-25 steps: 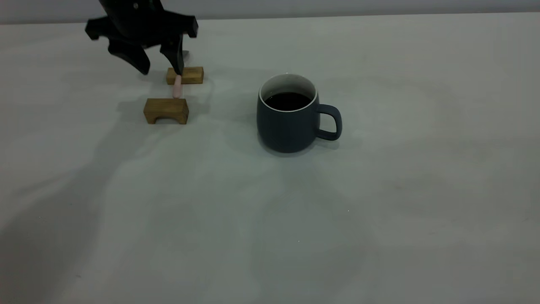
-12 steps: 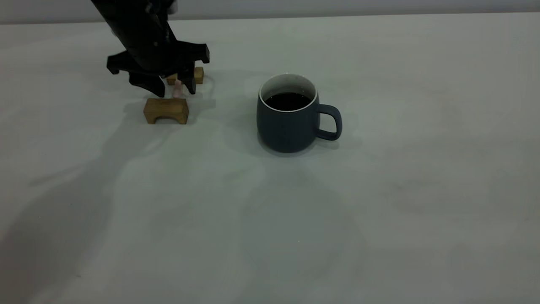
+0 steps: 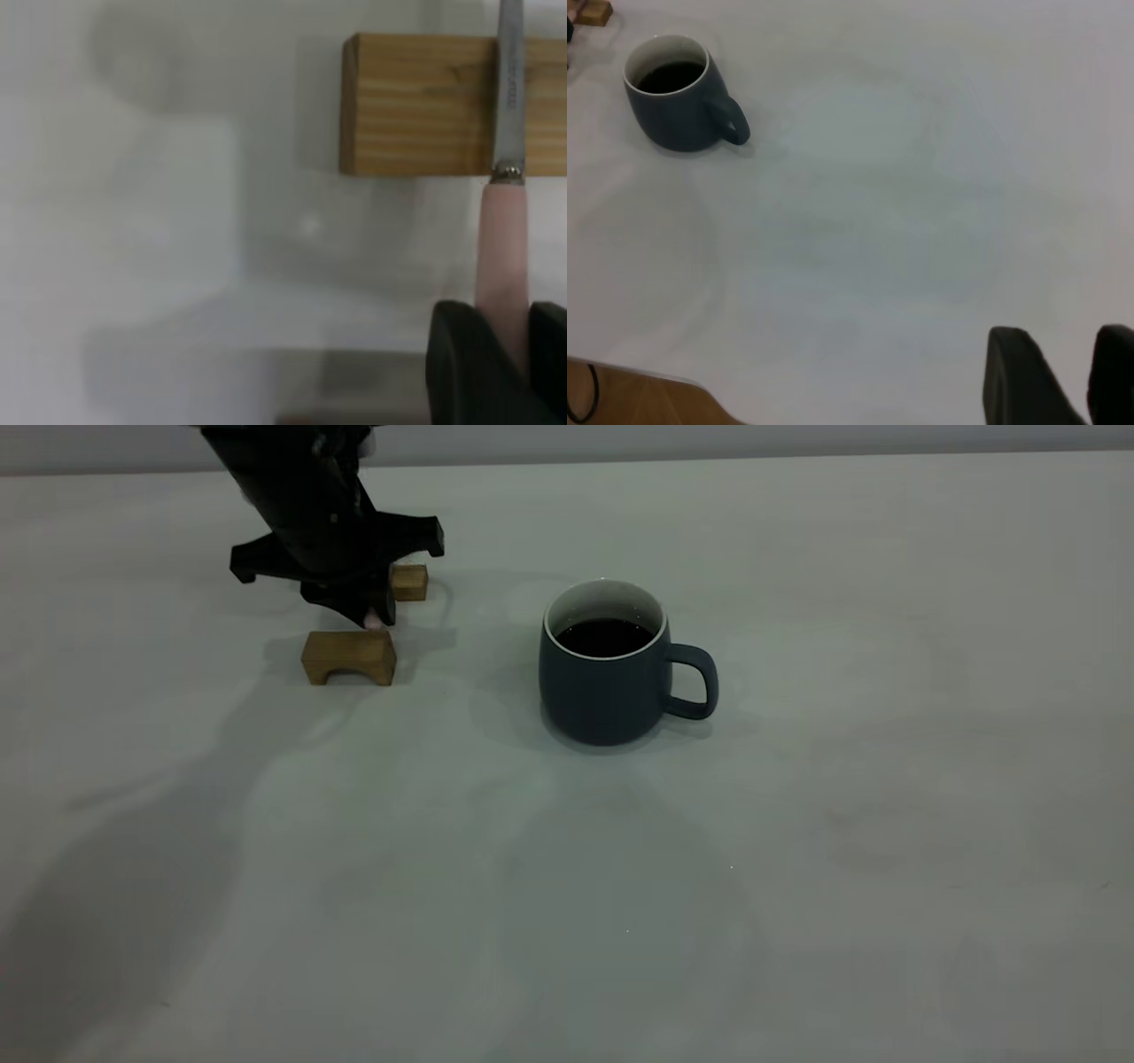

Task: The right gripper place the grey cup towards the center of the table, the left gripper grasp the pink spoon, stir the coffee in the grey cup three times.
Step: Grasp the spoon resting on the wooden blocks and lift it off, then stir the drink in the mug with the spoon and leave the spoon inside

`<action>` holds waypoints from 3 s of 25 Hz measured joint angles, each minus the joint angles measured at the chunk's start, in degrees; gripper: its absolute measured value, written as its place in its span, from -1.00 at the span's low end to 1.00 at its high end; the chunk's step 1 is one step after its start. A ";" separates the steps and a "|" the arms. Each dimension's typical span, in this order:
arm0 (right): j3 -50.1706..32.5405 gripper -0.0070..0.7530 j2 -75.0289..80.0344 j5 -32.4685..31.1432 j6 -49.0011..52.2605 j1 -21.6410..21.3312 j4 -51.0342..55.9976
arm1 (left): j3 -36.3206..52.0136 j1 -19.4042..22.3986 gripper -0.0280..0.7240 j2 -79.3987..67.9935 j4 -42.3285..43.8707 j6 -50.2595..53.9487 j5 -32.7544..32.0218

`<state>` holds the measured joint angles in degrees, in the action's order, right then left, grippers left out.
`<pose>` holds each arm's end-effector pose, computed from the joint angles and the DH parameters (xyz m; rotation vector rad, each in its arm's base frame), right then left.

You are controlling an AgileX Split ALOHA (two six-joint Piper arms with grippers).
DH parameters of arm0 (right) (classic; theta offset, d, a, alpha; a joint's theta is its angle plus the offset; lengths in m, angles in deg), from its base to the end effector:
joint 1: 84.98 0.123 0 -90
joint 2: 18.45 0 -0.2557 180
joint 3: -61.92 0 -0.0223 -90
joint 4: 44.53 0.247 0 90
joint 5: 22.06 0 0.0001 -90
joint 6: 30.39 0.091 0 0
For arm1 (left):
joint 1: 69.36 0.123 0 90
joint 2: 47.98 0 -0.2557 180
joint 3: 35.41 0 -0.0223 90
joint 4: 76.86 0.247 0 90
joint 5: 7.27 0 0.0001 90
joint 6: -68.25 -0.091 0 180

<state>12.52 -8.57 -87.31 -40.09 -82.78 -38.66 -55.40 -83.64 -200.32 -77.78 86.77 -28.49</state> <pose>0.0234 0.0094 0.2609 -0.2313 2.1566 0.0506 0.4500 -0.1151 0.0103 -0.1180 2.6927 -0.1908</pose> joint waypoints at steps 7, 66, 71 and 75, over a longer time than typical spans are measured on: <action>0.00 -0.36 0.00 0.00 0.00 0.00 0.00 | -14.98 0.11 -0.48 7.11 -4.50 16.44 -27.98; 0.00 -0.36 0.00 0.11 0.00 0.00 0.04 | -28.02 -3.48 -0.48 -12.50 -64.60 61.12 -45.70; 0.00 -0.36 0.00 0.16 0.00 0.00 0.04 | -28.09 -3.48 -0.48 -12.79 -60.72 69.92 -45.70; 0.00 -0.36 0.00 0.16 0.00 0.00 0.04 | -29.58 -3.42 -0.48 -11.94 -56.13 70.55 -45.70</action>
<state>12.52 -8.57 -87.15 -40.09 -82.78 -38.61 -84.98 -87.05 -212.26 -133.90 157.32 -74.19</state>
